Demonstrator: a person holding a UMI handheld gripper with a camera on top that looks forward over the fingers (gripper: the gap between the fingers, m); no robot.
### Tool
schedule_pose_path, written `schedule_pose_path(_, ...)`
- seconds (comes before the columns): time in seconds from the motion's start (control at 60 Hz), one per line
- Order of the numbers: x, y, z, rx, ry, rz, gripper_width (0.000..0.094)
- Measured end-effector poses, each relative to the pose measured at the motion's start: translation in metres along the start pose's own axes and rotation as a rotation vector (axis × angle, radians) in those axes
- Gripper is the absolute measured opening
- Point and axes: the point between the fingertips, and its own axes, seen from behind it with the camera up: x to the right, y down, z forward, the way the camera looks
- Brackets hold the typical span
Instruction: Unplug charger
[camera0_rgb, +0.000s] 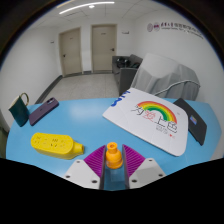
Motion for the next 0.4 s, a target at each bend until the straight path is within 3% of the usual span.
schedule_pose_path(0.033,0.000,-0.001,-0.004,0.007,-0.014,0.010,0.0423)
schedule_pose_path(0.05,0.000,-0.001,-0.006,0.013,-0.025,0.013,0.0450)
schedule_pose_path(0.067,-0.001,-0.002,-0.009,0.021,-0.036,0.016,0.0559)
schedule_pose_path(0.083,-0.001,-0.003,-0.012,0.031,-0.048,0.019,0.0557)
schedule_pose_path(0.117,-0.003,-0.005,-0.021,0.046,-0.074,0.023,0.0739)
schedule_pose_path(0.4,0.023,0.014,-0.139,0.138,-0.211,0.030,0.0832)
